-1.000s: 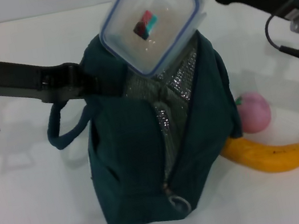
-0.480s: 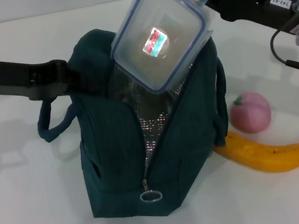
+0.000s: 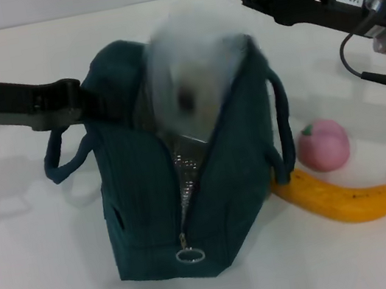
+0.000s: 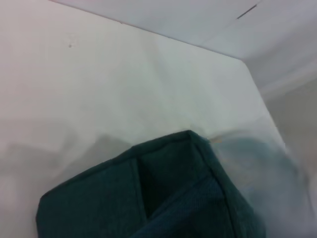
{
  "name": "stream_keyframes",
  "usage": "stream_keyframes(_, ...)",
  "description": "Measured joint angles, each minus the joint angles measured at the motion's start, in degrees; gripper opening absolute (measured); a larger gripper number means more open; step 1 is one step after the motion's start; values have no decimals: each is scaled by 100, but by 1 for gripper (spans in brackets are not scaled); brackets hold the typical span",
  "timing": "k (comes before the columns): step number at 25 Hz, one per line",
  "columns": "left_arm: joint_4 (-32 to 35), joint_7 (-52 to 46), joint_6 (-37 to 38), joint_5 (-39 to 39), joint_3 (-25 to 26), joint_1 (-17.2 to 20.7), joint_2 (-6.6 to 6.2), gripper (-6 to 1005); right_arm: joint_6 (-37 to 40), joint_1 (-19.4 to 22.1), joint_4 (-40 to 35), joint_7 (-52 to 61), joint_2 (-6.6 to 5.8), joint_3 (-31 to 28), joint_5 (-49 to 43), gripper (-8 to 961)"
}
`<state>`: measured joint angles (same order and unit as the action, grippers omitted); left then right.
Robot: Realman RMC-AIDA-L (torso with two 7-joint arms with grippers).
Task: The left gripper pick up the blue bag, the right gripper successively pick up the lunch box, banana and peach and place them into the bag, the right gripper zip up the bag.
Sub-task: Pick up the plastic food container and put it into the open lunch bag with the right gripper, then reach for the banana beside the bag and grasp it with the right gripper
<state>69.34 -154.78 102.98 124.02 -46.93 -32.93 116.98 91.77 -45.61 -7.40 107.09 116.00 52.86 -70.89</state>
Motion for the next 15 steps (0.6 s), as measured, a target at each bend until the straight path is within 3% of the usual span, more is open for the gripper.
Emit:
stream_keyframes(6, -1, 98, -107, 1, 8, 126, 17, 38, -18, -37, -215, 90, 10, 138, -3, 241)
stream_keyframes(12, -51, 126, -204, 0, 118, 254, -12, 38, -75, 126, -774, 94, -100, 172, -47, 471)
stream_keyframes(15, -52, 130, -219, 0, 168, 310, -22, 38, -83, 179, -1339, 160, -234, 308, -398, 568)
